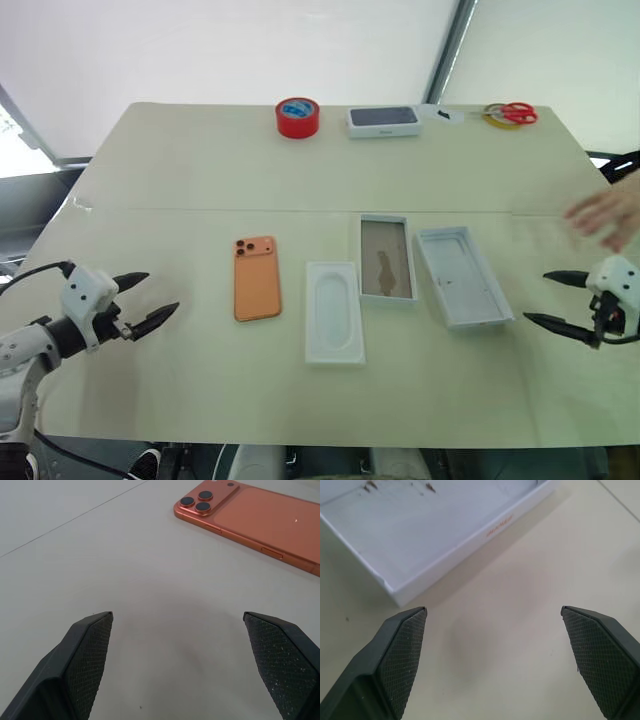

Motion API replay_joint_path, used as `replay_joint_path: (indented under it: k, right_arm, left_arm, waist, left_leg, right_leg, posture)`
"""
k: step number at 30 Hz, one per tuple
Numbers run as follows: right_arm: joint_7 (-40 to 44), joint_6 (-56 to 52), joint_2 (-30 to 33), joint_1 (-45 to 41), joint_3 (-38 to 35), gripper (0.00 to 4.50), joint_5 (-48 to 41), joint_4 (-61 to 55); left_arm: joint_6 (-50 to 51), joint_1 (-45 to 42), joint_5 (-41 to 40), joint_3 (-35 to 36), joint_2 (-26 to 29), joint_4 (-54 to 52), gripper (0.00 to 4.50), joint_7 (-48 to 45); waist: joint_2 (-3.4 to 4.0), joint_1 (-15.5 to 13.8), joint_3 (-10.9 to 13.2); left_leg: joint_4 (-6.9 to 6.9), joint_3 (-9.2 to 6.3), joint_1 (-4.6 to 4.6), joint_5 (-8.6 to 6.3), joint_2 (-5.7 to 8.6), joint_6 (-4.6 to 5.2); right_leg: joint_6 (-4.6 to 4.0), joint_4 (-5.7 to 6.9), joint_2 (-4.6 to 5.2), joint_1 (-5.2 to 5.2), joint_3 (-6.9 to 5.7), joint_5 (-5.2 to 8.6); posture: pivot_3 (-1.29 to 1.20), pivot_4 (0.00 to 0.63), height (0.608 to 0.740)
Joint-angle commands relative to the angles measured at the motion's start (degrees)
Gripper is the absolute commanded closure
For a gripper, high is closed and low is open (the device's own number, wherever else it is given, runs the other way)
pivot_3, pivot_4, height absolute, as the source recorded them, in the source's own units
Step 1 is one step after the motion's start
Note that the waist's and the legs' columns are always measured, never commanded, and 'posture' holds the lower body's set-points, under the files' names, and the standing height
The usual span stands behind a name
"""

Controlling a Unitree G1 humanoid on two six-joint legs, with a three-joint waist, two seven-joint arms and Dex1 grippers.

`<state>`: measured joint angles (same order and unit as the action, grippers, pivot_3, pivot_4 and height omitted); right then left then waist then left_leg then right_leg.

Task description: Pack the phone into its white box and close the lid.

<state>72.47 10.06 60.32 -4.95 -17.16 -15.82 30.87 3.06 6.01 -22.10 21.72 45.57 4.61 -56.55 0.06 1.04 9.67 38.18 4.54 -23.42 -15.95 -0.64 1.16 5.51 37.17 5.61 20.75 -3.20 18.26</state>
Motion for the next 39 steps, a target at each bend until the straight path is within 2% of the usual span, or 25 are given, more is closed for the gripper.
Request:
replay_joint_path:
  k: [1,18,26,32,35,39]
  right_arm:
    - [0.0,2.1,2.2,-0.6,-1.5,0.01,0.7,1.1]
    - [-0.5,0.8,0.8,-1.6,-1.5,0.01,-0.2,-0.1]
    - [1.1,-4.2,1.4,-2.0,-1.3,0.01,-1.5,-2.8]
    - [1.5,-14.4,0.5,-3.2,-1.8,0.01,-7.4,-14.5]
    - [-0.1,-17.3,-1.9,-3.9,0.2,0.01,-9.8,-25.3]
    - [-1.5,-22.6,-3.9,-3.6,3.1,0.01,-11.6,-35.3]
  left_arm:
    - [-0.9,-0.1,-0.9,1.8,0.7,-1.0,0.12,-0.7]
    - [-2.4,-2.5,0.0,-0.4,0.6,-2.5,0.12,-2.1]
    - [2.2,-3.0,-0.7,-2.2,0.1,-7.5,0.12,-0.6]
    - [15.0,-2.8,-0.5,-4.8,0.3,-18.4,0.12,6.3]
    - [32.4,-3.9,-12.4,-7.4,1.2,-26.5,0.12,6.3]
    - [47.0,-8.2,-24.9,-8.2,-1.9,-31.3,0.12,11.6]
  waist:
    - [0.01,0.0,0.0]
    - [0.03,0.1,0.0]
    - [0.04,0.0,0.0]
    - [0.07,0.0,0.0]
    - [0.07,-0.1,0.0]
    - [0.05,-0.6,0.0]
  left_leg:
    - [0.00,0.00,0.00,0.00,0.00,0.00]
    - [-0.02,0.00,0.00,0.05,0.00,-0.09]
    - [-0.02,0.00,0.00,0.07,0.00,-0.13]
    - [-0.02,0.00,0.00,0.01,0.00,-0.02]
    - [-0.03,-0.02,-0.01,-0.01,-0.01,0.02]
    - [0.01,-0.04,-0.01,0.02,-0.01,-0.02]
  right_leg:
    - [0.00,0.00,0.00,0.00,0.00,0.00]
    - [0.00,-0.02,0.01,0.01,0.00,0.00]
    - [0.00,-0.02,0.01,0.00,0.01,0.00]
    - [0.00,-0.01,0.01,-0.01,0.02,0.00]
    - [0.01,0.00,-0.01,-0.01,0.02,0.00]
    - [0.01,0.00,-0.02,-0.06,0.01,-0.01]
  posture:
    - [0.00,0.150,0.730]
    - [0.00,0.150,0.730]
    - [0.00,0.150,0.730]
    - [0.00,0.150,0.730]
    - [0.00,0.150,0.730]
    - [0.00,0.150,0.730]
